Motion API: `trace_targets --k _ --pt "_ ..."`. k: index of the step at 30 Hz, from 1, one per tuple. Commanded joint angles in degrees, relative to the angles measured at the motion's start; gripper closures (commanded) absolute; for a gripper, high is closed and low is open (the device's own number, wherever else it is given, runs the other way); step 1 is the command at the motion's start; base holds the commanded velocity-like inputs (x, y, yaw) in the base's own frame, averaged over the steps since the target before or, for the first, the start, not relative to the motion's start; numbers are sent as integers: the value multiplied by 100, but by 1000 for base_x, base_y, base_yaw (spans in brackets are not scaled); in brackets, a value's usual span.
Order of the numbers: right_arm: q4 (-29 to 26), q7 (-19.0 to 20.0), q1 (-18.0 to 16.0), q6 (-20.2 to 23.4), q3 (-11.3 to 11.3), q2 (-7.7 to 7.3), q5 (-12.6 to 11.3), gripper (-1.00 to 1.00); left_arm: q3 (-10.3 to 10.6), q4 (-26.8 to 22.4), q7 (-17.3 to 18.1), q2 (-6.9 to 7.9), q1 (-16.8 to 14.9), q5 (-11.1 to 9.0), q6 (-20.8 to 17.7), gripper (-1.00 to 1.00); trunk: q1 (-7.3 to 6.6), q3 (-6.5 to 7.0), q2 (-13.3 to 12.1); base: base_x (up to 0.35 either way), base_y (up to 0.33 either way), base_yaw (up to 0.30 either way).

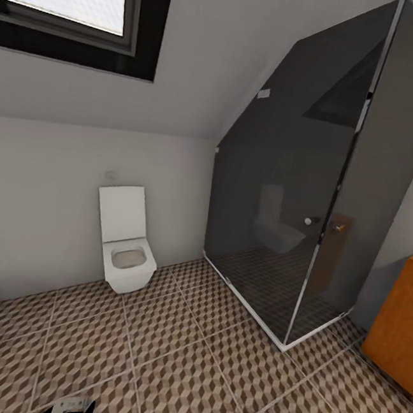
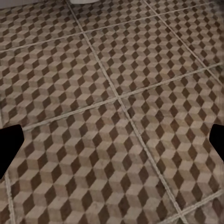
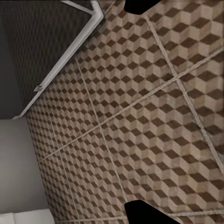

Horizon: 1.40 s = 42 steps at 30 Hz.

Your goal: Take the four mousetraps from the cabinet in the bathroom and place them on the bathroom floor. Make sure all four end up on the same floor surface, and ensure that at least two of them are either under or directly next to the same bathroom sink.

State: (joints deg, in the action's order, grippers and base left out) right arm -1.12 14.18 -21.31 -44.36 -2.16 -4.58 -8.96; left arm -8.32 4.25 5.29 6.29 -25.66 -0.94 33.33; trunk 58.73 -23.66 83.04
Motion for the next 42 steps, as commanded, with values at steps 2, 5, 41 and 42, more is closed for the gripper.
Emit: trace_targets --k 2,5,41,42 --pt "7 41 -5 -12 -21 0 -62 -100 -47 21 52 4 -9 -11 30 -100 0 -7 4 0 0 -218" --pt "7 42 -6 -13 -21 0 -62 -100 -47 23 53 4 -9 -11 30 -100 0 -7 4 0 0 -218" --pt "7 41 -5 -18 -21 1 -62 -100 -47 23 52 4 -9 -11 29 -100 0 -7 4 0 0 -217" --pt "7 41 -5 -19 -21 1 -62 -100 -47 23 52 4 -9 -11 30 -100 0 -7 4 0 0 -210"
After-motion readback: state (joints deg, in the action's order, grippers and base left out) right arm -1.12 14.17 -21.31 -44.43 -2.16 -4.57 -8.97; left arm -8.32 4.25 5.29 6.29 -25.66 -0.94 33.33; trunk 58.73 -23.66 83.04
